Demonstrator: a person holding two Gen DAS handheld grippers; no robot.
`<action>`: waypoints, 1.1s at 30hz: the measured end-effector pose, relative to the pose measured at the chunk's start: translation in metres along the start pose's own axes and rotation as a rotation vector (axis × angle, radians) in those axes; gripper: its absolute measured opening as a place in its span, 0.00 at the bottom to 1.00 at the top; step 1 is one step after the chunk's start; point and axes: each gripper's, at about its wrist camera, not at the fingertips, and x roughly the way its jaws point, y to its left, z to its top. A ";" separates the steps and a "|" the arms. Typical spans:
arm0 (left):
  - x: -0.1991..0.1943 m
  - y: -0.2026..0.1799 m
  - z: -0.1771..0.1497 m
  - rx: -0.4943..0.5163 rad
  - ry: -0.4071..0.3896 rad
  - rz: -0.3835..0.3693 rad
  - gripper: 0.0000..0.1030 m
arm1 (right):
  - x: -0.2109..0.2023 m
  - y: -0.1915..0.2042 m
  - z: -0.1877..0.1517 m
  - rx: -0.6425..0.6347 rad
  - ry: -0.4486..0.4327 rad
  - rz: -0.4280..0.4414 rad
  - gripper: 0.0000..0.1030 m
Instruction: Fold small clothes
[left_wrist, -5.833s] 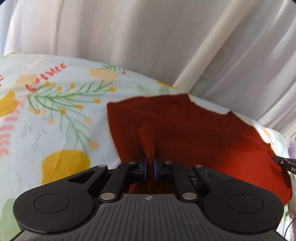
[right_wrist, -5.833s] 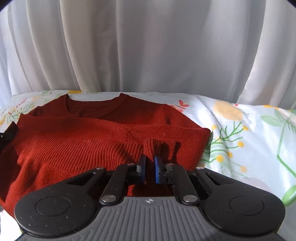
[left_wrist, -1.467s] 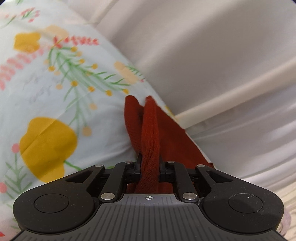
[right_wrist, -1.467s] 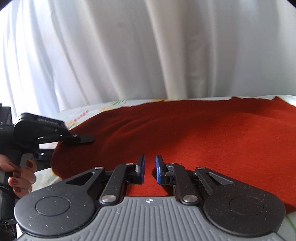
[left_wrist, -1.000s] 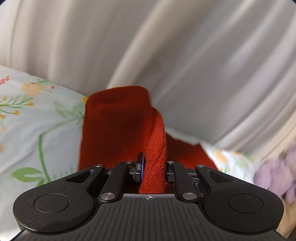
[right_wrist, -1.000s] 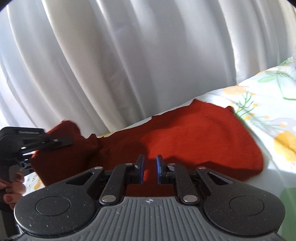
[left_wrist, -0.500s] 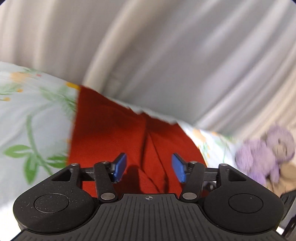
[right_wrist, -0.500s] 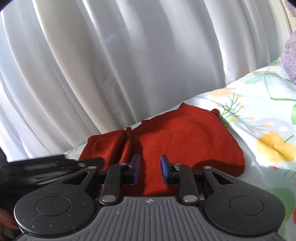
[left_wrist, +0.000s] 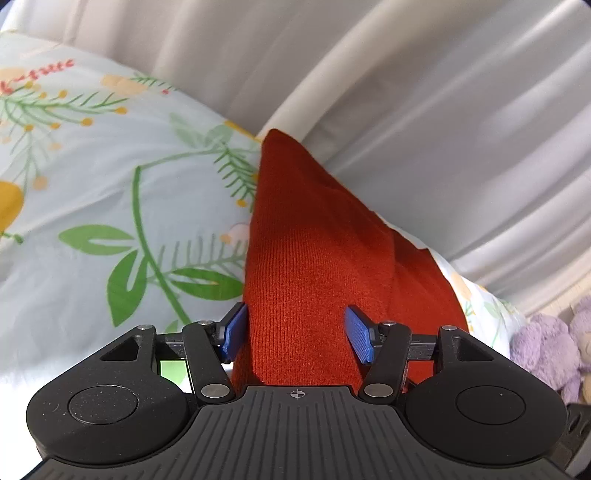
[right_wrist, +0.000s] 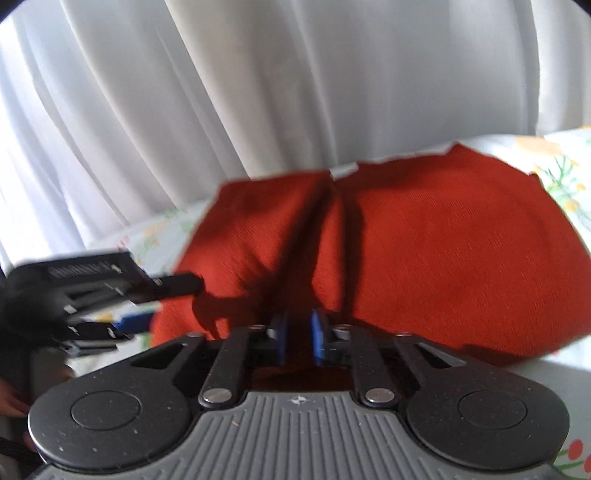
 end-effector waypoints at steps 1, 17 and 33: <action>-0.003 0.002 0.001 -0.009 0.001 -0.006 0.60 | -0.001 -0.003 -0.001 -0.007 0.001 0.006 0.04; -0.012 0.015 0.010 0.003 -0.025 0.190 0.81 | 0.008 -0.021 0.012 0.206 0.088 0.248 0.20; -0.030 0.030 0.017 -0.052 -0.084 0.226 0.82 | 0.000 -0.042 0.040 0.222 0.031 0.177 0.35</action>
